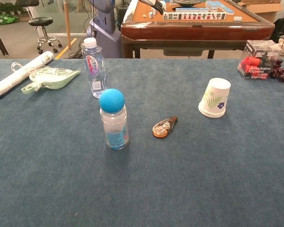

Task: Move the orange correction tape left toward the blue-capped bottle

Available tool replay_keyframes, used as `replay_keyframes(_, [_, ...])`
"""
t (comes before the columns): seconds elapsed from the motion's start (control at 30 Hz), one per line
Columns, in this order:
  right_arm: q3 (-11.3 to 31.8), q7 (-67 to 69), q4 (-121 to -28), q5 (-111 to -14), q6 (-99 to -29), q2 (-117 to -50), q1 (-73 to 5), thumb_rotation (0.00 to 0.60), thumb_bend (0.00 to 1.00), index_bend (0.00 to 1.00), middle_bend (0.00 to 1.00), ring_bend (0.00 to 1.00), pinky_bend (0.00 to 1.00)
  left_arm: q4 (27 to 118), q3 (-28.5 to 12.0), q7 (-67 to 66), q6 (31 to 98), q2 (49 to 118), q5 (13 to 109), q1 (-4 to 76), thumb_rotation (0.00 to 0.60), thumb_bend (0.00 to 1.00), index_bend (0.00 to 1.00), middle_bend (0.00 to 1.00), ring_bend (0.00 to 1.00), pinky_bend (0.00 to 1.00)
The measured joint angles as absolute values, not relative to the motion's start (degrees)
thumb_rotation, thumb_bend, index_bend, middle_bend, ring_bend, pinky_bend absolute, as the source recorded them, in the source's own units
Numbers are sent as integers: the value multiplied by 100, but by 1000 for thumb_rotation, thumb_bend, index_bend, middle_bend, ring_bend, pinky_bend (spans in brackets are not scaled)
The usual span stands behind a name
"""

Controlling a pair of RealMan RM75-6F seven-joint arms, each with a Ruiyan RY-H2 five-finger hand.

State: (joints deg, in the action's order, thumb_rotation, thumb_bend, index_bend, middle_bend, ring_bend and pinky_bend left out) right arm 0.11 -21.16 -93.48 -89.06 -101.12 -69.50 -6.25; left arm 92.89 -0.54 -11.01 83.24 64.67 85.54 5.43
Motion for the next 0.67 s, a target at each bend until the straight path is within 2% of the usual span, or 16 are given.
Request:
replay_keyframes(0.17, [79, -1672, -9236, -8653, -10116, -6919, -398, 600, 0, 502, 281, 223, 322, 9266, -91, -1117, 8335, 6506, 8497, 540, 600, 22, 516, 483, 338, 512])
replay_keyframes(0.67, [388, -1179, -9267, -8412, -9719, -6635, -285, 600, 0, 500, 280, 222, 321, 9189, -108, -1178, 8145, 6608, 8368, 611, 600, 22, 524, 482, 338, 512])
